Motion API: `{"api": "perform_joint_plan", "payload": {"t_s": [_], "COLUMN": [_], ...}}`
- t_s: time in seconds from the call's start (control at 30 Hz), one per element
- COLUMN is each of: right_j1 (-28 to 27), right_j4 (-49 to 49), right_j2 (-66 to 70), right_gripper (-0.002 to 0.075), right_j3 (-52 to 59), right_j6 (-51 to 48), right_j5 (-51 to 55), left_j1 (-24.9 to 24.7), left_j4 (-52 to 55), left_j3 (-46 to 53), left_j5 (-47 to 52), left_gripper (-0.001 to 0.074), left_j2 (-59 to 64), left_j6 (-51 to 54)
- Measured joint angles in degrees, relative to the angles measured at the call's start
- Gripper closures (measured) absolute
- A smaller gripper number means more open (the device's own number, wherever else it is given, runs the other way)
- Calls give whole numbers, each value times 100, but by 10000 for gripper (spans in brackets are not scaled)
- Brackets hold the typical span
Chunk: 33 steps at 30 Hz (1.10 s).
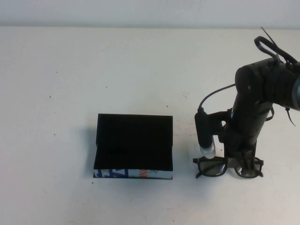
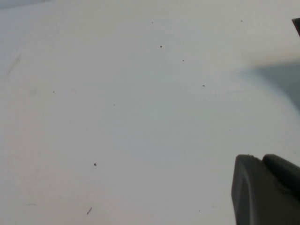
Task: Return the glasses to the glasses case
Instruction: Pick up the glasses from the table, then place the glasses in the glasses case
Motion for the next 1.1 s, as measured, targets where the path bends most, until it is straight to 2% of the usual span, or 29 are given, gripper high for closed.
{"api": "perform_joint_plan", "payload": {"t_s": [0.17, 0.27, 0.53, 0.87, 1.1], "right_j1": [0, 0, 11, 240, 762], "right_j4": [0, 15, 32, -30, -169], "right_j2": [0, -12, -104, -983, -1480], "right_gripper": [685, 706, 720, 724, 724], "right_j3": [-11, -20, -48, -48, -52], "right_j6": [0, 0, 290, 1064, 1568], "right_j5": [154, 247, 560, 893, 966], "left_j1": [0, 0, 0, 0, 0], "left_j4": [0, 0, 0, 0, 0], "left_j3": [0, 0, 0, 0, 0], "left_j5": [0, 0, 0, 0, 0], "left_gripper": [735, 735, 735, 735, 735], "left_j2": [0, 0, 0, 0, 0], "left_j6": [0, 0, 0, 0, 0]}}
